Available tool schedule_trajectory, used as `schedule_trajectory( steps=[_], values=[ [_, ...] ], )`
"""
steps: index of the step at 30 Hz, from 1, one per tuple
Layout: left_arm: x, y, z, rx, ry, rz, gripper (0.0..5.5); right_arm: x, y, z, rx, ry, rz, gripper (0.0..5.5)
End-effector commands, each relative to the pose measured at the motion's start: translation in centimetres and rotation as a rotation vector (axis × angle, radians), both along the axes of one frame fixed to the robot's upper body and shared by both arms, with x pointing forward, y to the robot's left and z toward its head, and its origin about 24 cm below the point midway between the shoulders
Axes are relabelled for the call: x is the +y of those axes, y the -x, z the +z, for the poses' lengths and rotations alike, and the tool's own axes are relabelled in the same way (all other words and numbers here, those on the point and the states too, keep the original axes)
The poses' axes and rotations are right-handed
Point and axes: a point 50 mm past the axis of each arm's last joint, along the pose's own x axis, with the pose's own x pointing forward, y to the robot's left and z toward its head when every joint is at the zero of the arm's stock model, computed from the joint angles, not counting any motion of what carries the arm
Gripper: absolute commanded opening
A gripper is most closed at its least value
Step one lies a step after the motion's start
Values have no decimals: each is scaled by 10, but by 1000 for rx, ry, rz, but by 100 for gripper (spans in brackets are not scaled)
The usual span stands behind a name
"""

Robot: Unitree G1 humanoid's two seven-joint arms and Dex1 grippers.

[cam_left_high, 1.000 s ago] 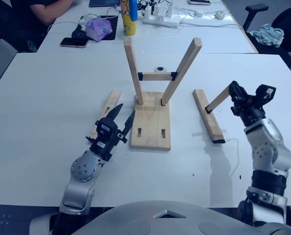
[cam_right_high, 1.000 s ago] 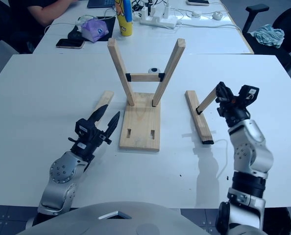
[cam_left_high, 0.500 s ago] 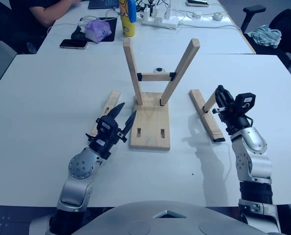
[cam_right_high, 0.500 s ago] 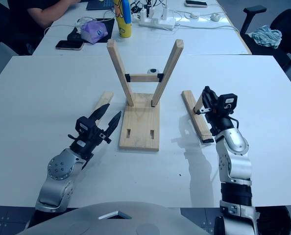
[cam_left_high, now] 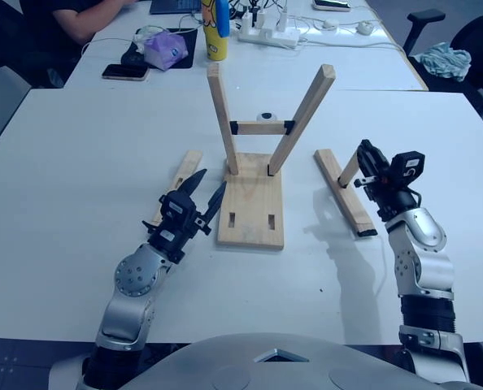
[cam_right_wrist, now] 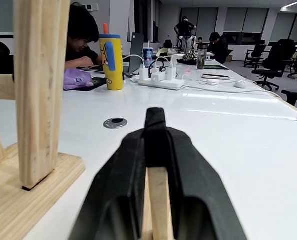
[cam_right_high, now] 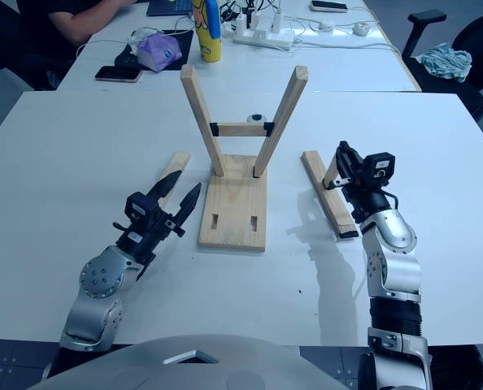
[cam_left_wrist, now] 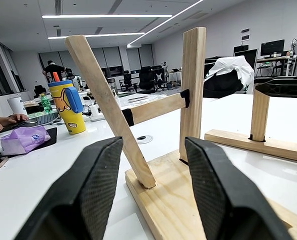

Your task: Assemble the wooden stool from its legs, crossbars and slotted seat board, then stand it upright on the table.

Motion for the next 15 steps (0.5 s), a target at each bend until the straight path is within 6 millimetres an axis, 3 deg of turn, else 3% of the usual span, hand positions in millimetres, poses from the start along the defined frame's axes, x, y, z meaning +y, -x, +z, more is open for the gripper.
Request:
schedule_trajectory(
  steps=[1,15],
  values=[
    [1,-1,0,-5,-11,3,228,-4,25,-50,247,-43,-22,42],
    [2,-3,1,-9,-17,-10,228,-2,25,-52,247,-50,-12,42]
  ],
)
